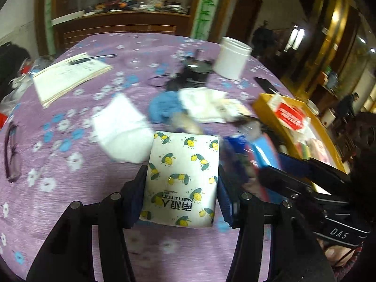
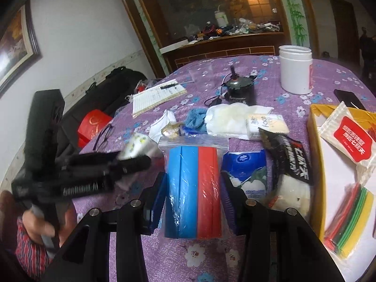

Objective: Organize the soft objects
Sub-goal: 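Carry the tissue pack and sponge pack over the tray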

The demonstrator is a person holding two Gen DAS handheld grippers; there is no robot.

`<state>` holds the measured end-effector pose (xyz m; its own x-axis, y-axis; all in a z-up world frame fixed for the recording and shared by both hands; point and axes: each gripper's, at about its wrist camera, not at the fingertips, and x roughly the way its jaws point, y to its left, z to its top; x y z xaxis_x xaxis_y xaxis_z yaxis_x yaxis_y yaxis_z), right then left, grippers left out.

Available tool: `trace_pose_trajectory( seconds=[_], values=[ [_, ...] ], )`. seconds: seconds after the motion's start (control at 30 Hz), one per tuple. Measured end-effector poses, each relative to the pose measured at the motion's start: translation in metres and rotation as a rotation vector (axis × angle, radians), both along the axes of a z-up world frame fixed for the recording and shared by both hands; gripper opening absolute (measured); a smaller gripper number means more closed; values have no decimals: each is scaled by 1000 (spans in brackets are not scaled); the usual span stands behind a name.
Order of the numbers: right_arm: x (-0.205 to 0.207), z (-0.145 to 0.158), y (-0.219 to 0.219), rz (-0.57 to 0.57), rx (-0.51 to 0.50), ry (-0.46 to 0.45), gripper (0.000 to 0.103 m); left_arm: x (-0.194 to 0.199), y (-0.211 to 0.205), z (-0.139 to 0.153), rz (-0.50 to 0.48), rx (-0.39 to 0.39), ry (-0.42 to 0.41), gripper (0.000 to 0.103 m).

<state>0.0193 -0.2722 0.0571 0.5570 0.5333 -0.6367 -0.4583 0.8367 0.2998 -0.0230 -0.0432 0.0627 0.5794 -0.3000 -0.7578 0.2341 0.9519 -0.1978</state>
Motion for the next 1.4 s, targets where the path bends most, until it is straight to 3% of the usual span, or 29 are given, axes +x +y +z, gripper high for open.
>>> trace_pose_trajectory(
  seconds=[0.47,0.67,0.9,1.1,1.4],
  values=[
    [-19,37,-66,-103,180,-20,45,-22,-75,30,-140,-18,-20,53],
    [-23,42,-122,-209,228,-15,45,-29,-124,40,-230,16,-31,53],
    [-29,41,-194,-358,250,11,45,-35,-190,28,-336,65,-3,53],
    [-37,36,-236,-477,148,25,45,-43,-231,16,-388,108,5,53],
    [-51,24,-242,-567,-173,21,46,-65,-263,-2,-438,184,-11,53]
  ],
)
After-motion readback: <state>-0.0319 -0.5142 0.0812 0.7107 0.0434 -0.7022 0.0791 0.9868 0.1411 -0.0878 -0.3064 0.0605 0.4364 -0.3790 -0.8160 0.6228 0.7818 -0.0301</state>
